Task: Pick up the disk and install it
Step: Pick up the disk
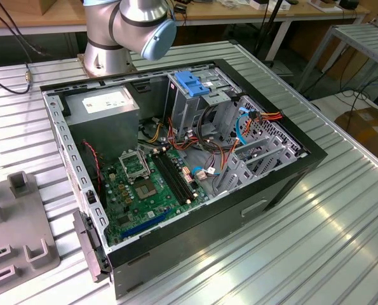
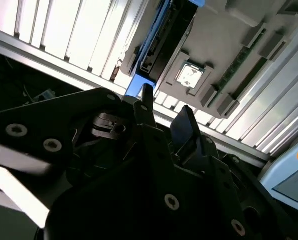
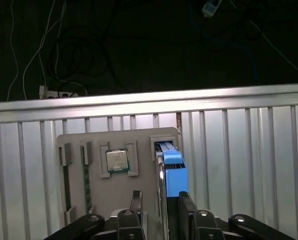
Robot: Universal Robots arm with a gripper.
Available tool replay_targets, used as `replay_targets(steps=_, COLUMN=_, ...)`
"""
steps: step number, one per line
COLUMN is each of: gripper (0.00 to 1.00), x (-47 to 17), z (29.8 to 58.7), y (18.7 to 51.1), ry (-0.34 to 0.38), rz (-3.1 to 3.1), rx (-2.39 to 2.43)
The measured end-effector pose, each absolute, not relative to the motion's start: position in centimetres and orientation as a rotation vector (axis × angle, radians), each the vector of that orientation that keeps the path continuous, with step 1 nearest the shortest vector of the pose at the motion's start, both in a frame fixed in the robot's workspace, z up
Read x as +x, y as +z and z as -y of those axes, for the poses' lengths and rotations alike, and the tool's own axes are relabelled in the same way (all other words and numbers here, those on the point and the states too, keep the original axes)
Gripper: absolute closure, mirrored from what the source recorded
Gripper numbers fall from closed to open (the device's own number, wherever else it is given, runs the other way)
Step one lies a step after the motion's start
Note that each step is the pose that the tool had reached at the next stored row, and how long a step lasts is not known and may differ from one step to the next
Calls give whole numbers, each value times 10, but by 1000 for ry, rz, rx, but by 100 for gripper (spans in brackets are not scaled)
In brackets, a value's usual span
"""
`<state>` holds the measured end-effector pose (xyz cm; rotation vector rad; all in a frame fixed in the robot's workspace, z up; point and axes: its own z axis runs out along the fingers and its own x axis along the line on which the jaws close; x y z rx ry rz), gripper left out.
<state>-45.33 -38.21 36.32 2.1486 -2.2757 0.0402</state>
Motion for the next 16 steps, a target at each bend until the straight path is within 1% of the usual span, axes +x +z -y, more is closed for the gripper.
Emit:
replay_targets(steps=4, gripper=57, x=-454, z=382, y=356, ry=42, rz=2271, rx=2155)
replay_targets(steps=5, gripper=50, x=-454, z=382, y=354, ry=42, rz=2271, rx=2155)
replay_targets(steps=16, gripper=50, x=-455, z=379, y=345, ry=35, rz=2275, rx=2158)
